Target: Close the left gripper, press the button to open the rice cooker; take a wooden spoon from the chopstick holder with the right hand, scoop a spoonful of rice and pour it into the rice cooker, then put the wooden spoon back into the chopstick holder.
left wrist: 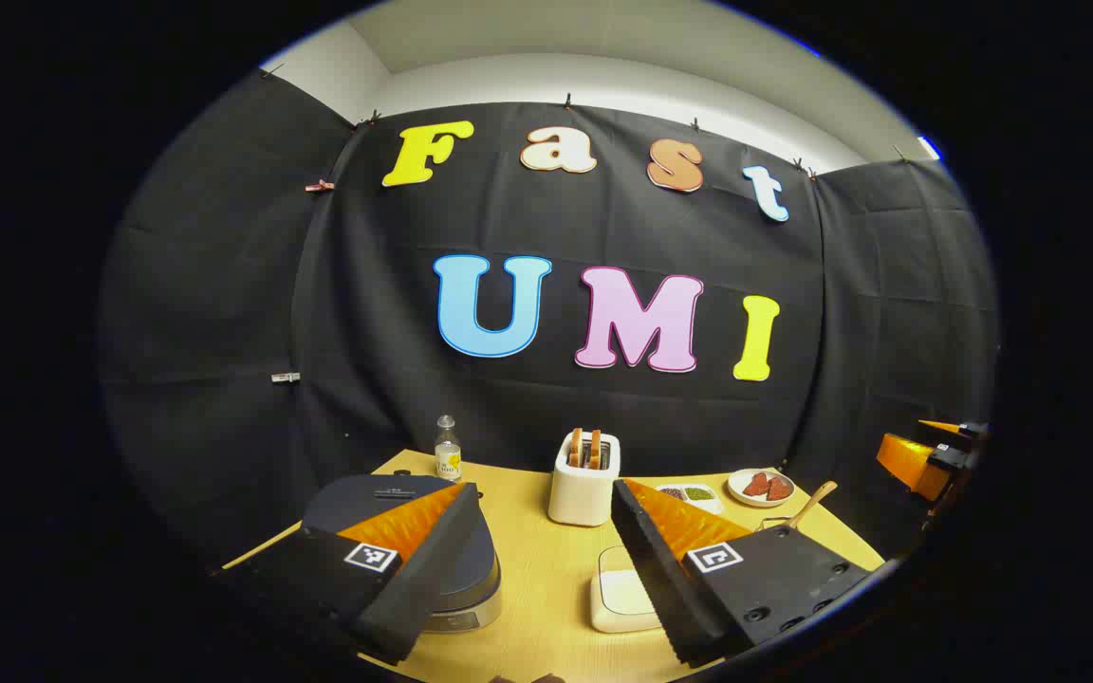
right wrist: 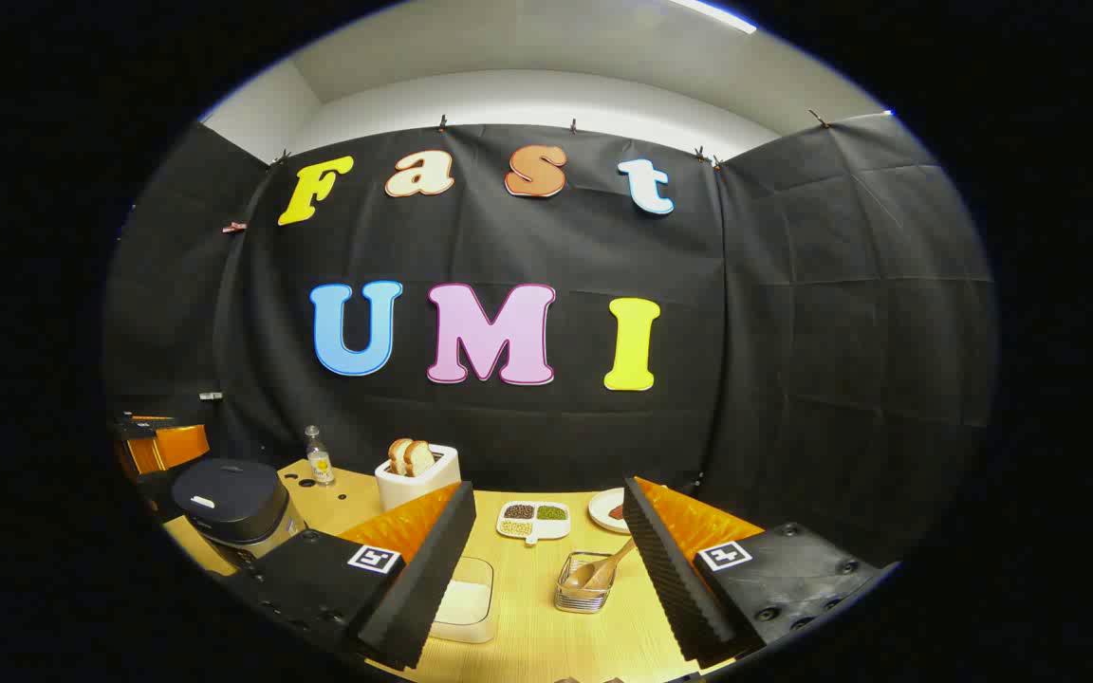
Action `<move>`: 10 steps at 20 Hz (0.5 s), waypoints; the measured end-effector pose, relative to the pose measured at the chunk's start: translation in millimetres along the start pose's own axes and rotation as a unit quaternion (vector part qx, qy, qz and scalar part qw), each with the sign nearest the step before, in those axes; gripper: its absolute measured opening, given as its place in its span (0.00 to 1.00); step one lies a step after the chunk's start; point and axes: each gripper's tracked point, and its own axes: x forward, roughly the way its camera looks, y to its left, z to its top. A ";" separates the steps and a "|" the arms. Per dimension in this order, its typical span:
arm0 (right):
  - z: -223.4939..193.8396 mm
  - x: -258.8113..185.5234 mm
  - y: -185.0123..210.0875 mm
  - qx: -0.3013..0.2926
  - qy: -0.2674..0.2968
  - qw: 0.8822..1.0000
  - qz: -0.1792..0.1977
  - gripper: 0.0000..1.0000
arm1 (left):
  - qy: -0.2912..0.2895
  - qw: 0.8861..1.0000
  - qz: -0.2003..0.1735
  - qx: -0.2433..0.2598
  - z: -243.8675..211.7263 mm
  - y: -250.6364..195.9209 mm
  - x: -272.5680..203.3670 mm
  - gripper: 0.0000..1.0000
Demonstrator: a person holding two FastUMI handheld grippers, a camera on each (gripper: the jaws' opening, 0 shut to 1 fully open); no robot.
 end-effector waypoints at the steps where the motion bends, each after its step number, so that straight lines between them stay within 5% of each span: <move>1: -0.4 1.0 1.6 0.001 0.001 1.000 0.002 0.98 | 0.000 1.000 0.001 0.002 -0.4 0.6 0.4 0.95; 10: -1.9 7.4 15.5 0.003 0.008 1.000 0.022 0.98 | 0.000 1.000 0.000 0.007 1.4 0.7 -3.8 0.95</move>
